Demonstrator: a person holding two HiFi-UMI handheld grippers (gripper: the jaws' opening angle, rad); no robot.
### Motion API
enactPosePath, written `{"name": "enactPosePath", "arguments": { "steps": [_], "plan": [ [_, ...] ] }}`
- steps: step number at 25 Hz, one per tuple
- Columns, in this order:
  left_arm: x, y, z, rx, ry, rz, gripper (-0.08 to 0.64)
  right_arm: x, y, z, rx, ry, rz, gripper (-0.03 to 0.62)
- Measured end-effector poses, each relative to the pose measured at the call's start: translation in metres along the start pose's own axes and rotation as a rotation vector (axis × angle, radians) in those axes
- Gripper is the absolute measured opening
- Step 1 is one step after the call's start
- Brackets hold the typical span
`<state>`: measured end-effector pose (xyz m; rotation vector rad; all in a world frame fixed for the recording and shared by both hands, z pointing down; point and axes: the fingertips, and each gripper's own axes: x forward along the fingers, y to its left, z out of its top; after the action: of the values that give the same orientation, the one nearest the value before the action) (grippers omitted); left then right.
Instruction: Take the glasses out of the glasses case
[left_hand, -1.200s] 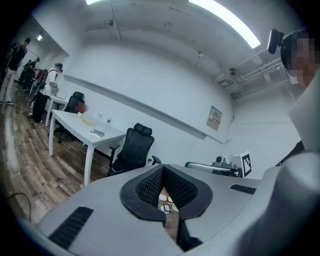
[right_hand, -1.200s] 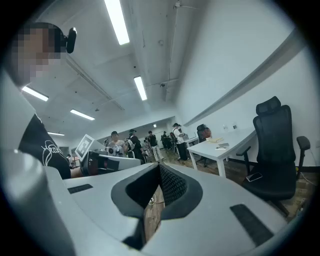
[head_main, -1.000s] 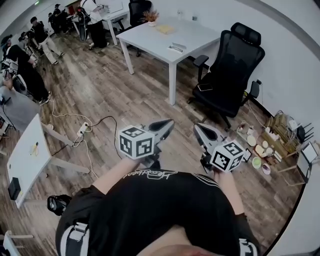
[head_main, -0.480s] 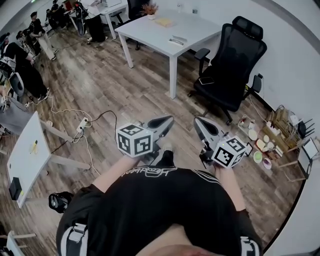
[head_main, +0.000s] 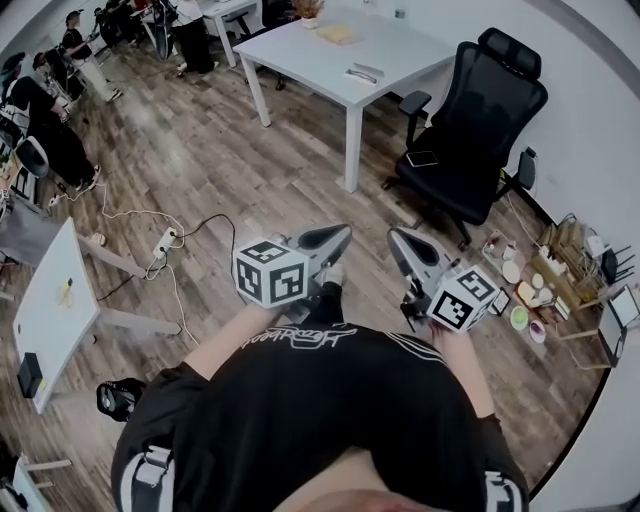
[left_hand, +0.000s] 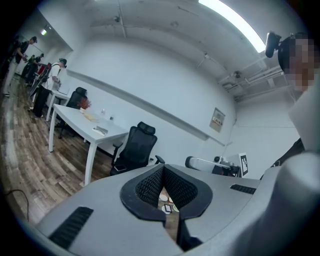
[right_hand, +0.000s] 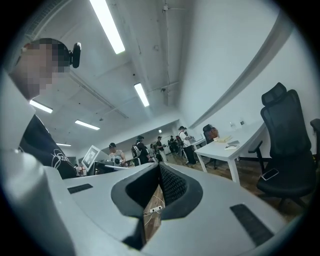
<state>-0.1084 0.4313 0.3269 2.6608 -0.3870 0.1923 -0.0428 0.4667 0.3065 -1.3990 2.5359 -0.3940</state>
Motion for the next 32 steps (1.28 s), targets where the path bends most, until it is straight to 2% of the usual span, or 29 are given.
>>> {"name": "enactPosePath", "arguments": {
  "steps": [4, 7, 11, 21, 24, 32],
  "plan": [
    [0.010, 0.032, 0.010, -0.015, -0.003, 0.012, 0.006, 0.030, -0.021, -0.001, 0.010, 0.015, 0.017, 0.009],
    [0.021, 0.056, 0.021, -0.056, -0.011, -0.020, 0.006, 0.055, -0.043, -0.001, 0.025, 0.023, 0.019, 0.008],
    [0.045, 0.100, 0.042, -0.060, -0.005, -0.022, 0.006, 0.095, -0.082, 0.006, 0.044, 0.019, 0.007, 0.009],
    [0.136, 0.255, 0.122, -0.117, 0.051, -0.041, 0.006, 0.229, -0.217, 0.031, 0.112, 0.027, -0.046, 0.009],
    [0.163, 0.298, 0.152, -0.101, 0.061, -0.051, 0.006, 0.268, -0.253, 0.044, 0.106, 0.027, -0.072, 0.008],
    [0.198, 0.369, 0.195, -0.113, 0.056, -0.073, 0.006, 0.335, -0.305, 0.064, 0.087, 0.058, -0.098, 0.009]
  ]
}}
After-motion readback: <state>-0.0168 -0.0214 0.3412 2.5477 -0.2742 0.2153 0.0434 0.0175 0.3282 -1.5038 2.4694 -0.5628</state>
